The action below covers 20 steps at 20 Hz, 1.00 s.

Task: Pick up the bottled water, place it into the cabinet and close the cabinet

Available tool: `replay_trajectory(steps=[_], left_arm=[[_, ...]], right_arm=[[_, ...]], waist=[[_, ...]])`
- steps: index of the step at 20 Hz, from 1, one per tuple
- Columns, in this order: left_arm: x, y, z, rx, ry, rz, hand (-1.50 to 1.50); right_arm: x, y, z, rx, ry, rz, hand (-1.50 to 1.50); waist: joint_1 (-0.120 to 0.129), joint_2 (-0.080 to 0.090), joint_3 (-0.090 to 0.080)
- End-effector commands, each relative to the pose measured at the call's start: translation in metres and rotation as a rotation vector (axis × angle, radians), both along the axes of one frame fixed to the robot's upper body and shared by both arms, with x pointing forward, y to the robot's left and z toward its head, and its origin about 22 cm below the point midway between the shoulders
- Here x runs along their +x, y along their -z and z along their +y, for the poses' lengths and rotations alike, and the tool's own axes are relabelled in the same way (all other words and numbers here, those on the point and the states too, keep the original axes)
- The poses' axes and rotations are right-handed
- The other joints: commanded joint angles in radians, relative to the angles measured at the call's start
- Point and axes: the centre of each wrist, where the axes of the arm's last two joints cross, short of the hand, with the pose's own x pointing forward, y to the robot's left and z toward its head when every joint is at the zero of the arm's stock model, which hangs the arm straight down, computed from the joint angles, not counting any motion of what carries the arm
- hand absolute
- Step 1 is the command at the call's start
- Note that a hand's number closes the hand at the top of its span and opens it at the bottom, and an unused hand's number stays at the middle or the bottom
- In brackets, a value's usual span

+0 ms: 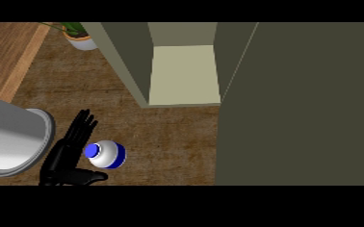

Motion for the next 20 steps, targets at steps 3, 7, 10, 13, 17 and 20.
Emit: replay_trajectory(steps=[3,7,10,13,17,20], left_arm=[[0.007,0.039,-0.007,-0.032,0.071,-0.01,-1.5],[0.002,0.058,-0.012,-0.034,0.079,-0.009,-1.5],[-0.014,0.077,-0.014,-0.083,0.088,-0.008,-1.5],[0.013,0.074,-0.022,-0.095,0.058,-0.049,1.5],[-0.002,0.079,-0.011,0.028,0.083,-0.09,1.5],[-0.008,0.091,-0.036,0.095,0.086,-0.146,1.5]], right_arm=[[-0.011,-0.025,-0.005,-0.041,0.007,-0.067,-1.5],[-0.016,-0.027,0.004,-0.039,0.033,-0.052,-1.5],[-0.022,-0.027,-0.001,-0.049,0.018,-0.036,-1.5],[-0.025,-0.024,0.001,-0.053,-0.012,-0.04,-1.5],[-0.026,-0.042,-0.004,-0.038,0.018,-0.054,-1.5],[-0.028,-0.033,-0.002,-0.039,0.026,-0.04,-1.5]], waist=[[0.004,0.001,0.0],[0.005,0.001,0.0],[-0.007,0.0,-0.001],[-0.016,0.001,-0.002],[0.001,0.003,-0.001],[-0.003,0.002,-0.001]])
